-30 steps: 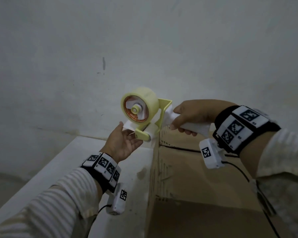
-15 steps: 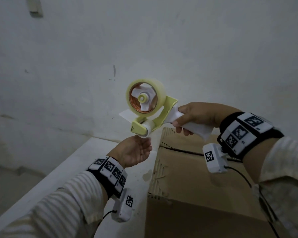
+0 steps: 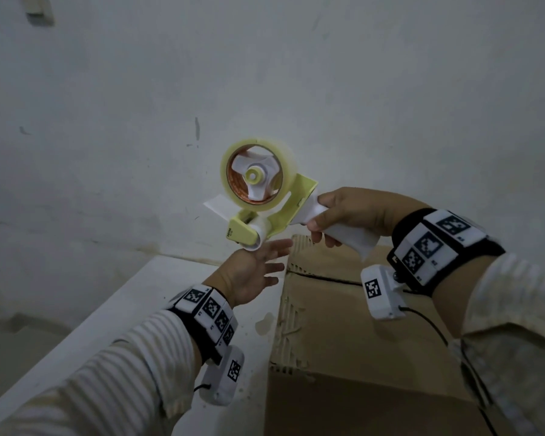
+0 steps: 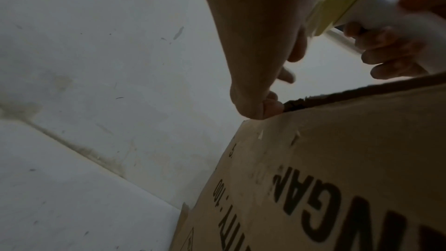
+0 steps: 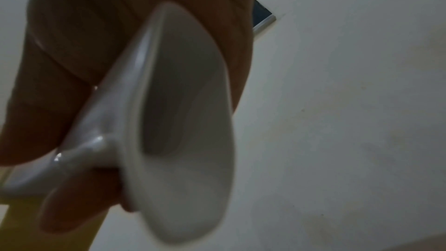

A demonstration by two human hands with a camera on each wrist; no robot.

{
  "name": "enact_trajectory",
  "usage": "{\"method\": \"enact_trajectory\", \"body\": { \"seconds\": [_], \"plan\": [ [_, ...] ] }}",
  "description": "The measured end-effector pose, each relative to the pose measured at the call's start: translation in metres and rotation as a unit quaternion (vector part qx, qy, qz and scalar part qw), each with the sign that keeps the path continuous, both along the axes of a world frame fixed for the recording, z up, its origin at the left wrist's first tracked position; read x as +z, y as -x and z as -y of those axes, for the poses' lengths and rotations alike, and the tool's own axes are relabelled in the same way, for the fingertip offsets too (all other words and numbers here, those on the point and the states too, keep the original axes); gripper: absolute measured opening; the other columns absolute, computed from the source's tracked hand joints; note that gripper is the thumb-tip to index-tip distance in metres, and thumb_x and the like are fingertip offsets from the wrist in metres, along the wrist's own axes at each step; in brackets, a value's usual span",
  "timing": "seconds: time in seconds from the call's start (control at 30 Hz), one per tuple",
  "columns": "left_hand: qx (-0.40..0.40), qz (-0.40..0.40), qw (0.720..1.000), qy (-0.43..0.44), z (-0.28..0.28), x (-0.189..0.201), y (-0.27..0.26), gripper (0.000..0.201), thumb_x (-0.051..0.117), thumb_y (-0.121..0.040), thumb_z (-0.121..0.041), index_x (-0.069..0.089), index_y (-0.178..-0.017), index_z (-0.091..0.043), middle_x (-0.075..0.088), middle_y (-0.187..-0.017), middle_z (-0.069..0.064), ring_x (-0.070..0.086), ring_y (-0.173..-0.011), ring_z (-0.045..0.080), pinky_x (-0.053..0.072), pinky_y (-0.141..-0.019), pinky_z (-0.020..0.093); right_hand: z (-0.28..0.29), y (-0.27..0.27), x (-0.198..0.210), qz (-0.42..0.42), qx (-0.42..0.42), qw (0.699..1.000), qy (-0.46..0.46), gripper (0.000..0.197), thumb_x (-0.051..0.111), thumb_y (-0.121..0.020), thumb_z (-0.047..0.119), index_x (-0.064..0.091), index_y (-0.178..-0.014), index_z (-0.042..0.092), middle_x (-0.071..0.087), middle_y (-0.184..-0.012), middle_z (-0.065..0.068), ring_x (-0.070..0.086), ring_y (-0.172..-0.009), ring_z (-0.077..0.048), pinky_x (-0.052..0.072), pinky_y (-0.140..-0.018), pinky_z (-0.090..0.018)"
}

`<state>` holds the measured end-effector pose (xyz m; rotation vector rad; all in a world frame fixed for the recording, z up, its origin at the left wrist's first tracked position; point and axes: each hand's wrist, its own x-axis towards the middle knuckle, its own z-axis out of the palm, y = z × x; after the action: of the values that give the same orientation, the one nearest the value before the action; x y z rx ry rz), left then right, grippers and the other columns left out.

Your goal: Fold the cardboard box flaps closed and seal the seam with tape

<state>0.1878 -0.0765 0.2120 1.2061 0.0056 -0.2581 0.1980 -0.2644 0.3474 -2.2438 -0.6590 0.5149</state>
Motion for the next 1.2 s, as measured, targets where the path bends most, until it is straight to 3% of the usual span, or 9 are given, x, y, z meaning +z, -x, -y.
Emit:
{"method": "enact_trajectory", "body": {
  "seconds": [0.1, 0.17, 0.37, 0.47, 0.67, 0.9, 1.03, 1.2],
  "plan": [
    [-0.022, -0.022, 0.998, 0.058, -0.006, -0.003, -0.002, 0.04, 0.033, -0.095, -0.027, 0.064, -0.076, -0.011, 0.067, -0.096, 0.006, 0.055, -0.076, 0.021, 0.037, -0.061, 0.029, -0.001, 0.0, 0.0, 0.0, 0.001, 1.0, 0.002, 0.008, 0.06, -0.09, 0.011, 0.062, -0.083, 0.013, 0.067, -0.08, -0.007, 0.059, -0.058, -0.016, 0.052, -0.053, -0.021],
    [-0.045, -0.047, 0.994, 0.088, -0.011, -0.004, -0.002, 0.042, 0.033, -0.091, -0.031, 0.062, -0.067, -0.011, 0.07, -0.087, 0.009, 0.062, -0.067, 0.022, 0.043, -0.056, 0.026, -0.002, 0.001, 0.0, 0.001, -0.001, 1.0, 0.004, 0.007, 0.06, -0.09, 0.01, 0.062, -0.083, 0.012, 0.067, -0.081, -0.008, 0.059, -0.058, -0.017, 0.052, -0.052, -0.021],
    [-0.056, -0.07, 0.99, 0.108, -0.019, -0.002, 0.002, 0.012, 0.049, -0.081, -0.022, 0.053, -0.073, -0.014, 0.059, -0.06, 0.0, 0.06, -0.052, 0.014, 0.05, -0.049, 0.021, -0.004, 0.0, -0.001, 0.01, -0.014, 1.0, 0.009, 0.007, 0.06, -0.09, 0.011, 0.062, -0.083, 0.011, 0.068, -0.082, -0.008, 0.059, -0.059, -0.017, 0.052, -0.052, -0.021],
    [-0.022, -0.093, 0.989, 0.111, -0.022, -0.003, 0.001, 0.023, 0.044, -0.095, -0.017, 0.054, -0.075, -0.013, 0.058, -0.055, -0.001, 0.057, -0.045, 0.01, 0.05, -0.045, 0.018, -0.002, -0.002, 0.0, 0.014, -0.02, 0.999, 0.027, 0.007, 0.06, -0.089, 0.012, 0.063, -0.083, 0.012, 0.068, -0.083, -0.008, 0.059, -0.063, -0.019, 0.052, -0.056, -0.023],
    [0.017, -0.113, 0.993, 0.008, -0.014, 0.0, 0.0, 0.017, 0.05, -0.095, -0.01, 0.056, -0.08, -0.009, 0.053, -0.047, -0.002, 0.051, -0.037, 0.006, 0.045, -0.04, 0.014, 0.014, -0.003, -0.004, 0.013, -0.043, 0.996, 0.081, 0.01, 0.063, -0.088, 0.013, 0.066, -0.079, 0.012, 0.072, -0.071, 0.004, 0.063, -0.062, -0.015, 0.052, -0.064, -0.029],
    [0.045, -0.098, 0.987, -0.118, 0.0, 0.01, 0.002, 0.023, 0.043, -0.093, 0.001, 0.052, -0.073, -0.007, 0.05, -0.055, 0.004, 0.046, -0.045, 0.011, 0.039, -0.041, 0.018, 0.033, -0.004, -0.012, -0.032, -0.084, 0.991, 0.098, 0.007, 0.061, -0.088, 0.005, 0.059, -0.083, 0.008, 0.066, -0.085, -0.011, 0.06, -0.066, -0.021, 0.05, -0.063, -0.03],
    [0.06, -0.077, 0.982, -0.161, 0.006, 0.019, 0.002, 0.026, 0.038, -0.091, 0.006, 0.051, -0.073, -0.007, 0.047, -0.061, 0.007, 0.042, -0.051, 0.015, 0.035, -0.049, 0.023, 0.04, -0.006, -0.014, -0.032, -0.095, 0.987, 0.123, 0.023, 0.07, -0.065, 0.014, 0.059, -0.084, 0.007, 0.063, -0.085, -0.019, 0.057, -0.073, -0.029, 0.048, -0.067, -0.034],
    [0.087, -0.073, 0.972, -0.205, 0.007, 0.019, 0.004, 0.023, 0.045, -0.092, 0.002, 0.053, -0.072, -0.005, 0.043, -0.062, 0.007, 0.037, -0.053, 0.016, 0.031, -0.052, 0.025, 0.055, -0.01, -0.017, 0.003, -0.094, 0.985, 0.142, 0.01, 0.064, -0.054, 0.011, 0.059, -0.063, 0.012, 0.06, -0.064, -0.01, 0.053, -0.058, -0.024, 0.044, -0.062, -0.03]
  ]
}}
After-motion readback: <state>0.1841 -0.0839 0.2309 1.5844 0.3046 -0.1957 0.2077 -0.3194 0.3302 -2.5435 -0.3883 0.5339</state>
